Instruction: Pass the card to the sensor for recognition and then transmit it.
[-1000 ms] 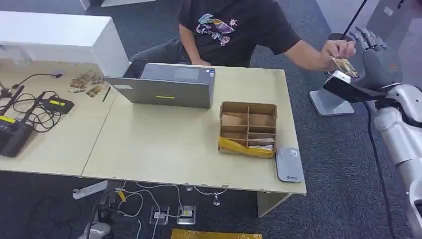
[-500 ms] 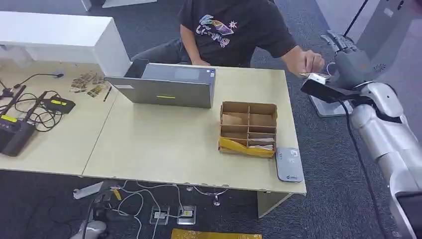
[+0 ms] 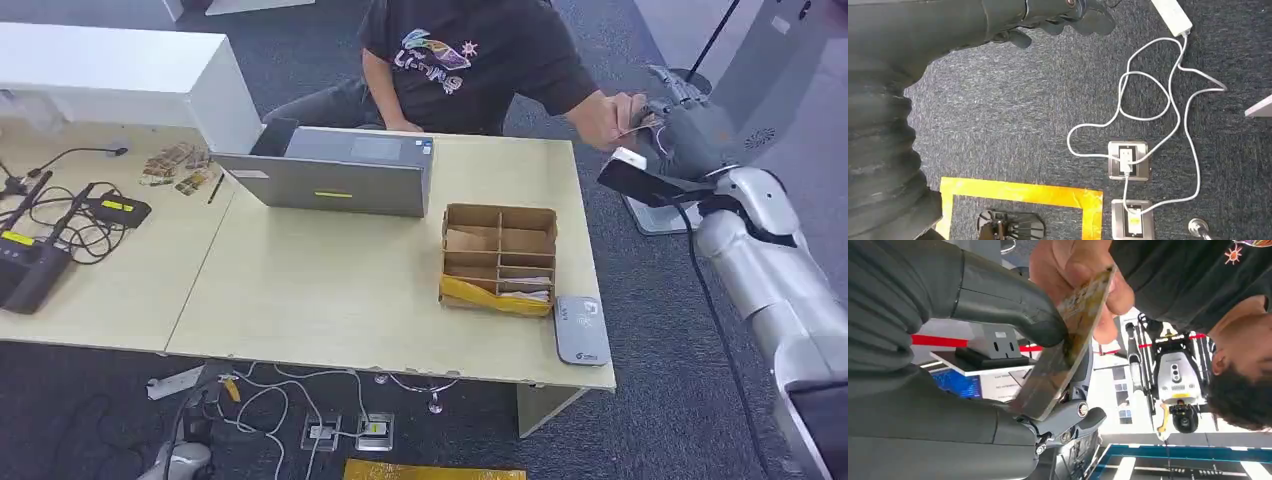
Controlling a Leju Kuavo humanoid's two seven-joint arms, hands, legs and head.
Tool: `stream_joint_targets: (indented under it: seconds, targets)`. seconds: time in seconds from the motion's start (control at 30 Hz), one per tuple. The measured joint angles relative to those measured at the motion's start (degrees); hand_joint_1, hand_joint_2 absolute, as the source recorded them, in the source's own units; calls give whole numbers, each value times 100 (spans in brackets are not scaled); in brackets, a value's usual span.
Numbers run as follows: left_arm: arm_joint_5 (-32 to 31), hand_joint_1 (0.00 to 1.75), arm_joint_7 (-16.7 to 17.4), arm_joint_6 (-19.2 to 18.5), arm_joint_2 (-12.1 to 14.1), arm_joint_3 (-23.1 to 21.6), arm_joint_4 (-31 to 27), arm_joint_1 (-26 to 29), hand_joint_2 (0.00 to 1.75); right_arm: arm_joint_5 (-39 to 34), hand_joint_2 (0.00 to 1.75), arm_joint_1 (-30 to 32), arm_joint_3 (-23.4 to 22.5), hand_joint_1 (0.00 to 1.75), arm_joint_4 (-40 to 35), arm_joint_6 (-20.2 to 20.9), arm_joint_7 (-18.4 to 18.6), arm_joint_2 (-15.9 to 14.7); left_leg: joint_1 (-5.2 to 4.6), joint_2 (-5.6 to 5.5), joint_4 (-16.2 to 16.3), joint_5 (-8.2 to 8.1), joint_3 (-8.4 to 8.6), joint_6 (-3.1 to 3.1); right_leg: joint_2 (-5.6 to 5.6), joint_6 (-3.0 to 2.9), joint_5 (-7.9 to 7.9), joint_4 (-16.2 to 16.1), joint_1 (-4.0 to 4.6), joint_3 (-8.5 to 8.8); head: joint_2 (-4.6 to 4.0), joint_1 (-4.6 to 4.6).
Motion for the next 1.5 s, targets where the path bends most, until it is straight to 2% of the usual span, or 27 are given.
stream_joint_targets:
  seconds: [0.43, 0.77, 0.9, 1.1, 1.27, 1.5]
  targets:
    - [-11, 0, 2, 13, 0, 0, 0, 0, 175, -107, 175, -6, 83, 175, 81, 13, -70, 50, 0, 0, 0, 1, 0, 0, 0, -1, 2, 0, 0, 0, 0, 0]
    - [4, 0, 2, 70, 0, 2, 0, 0, 175, -480, 175, 59, 81, 175, 85, 218, -323, 96, 0, 1, 1, 1, 1, 0, 2, -1, 2, 0, 0, -2, 0, 2]
    - [13, 0, 2, 101, 4, 9, 4, 3, 175, -763, 175, 236, 72, 175, -33, 413, -536, 20, 0, 1, 1, 1, 1, 0, 2, -1, 2, 0, 0, -2, 0, 2]
    - [22, 0, 2, 107, 31, 17, 4, 4, 175, -850, 175, 430, 70, 175, -195, 468, -584, -85, 0, 6, 1, 1, 1, 0, 6, -2, 2, -1, 0, -3, 0, 0]
    - [68, 0, -11, 131, 33, 20, 4, 6, 175, -1056, 175, 714, 44, 175, -451, 636, -332, -256, 1, 5, 1, 1, 4, 0, 5, -2, 2, -2, 2, -1, 0, 2]
    - [120, 0, -105, 164, 68, 42, 7, 19, 175, -1152, 175, 1705, -175, 175, -1297, 975, 230, -671, 2, 8, 0, -5, 2, 0, 7, -2, 2, -3, 2, -1, 0, 4]
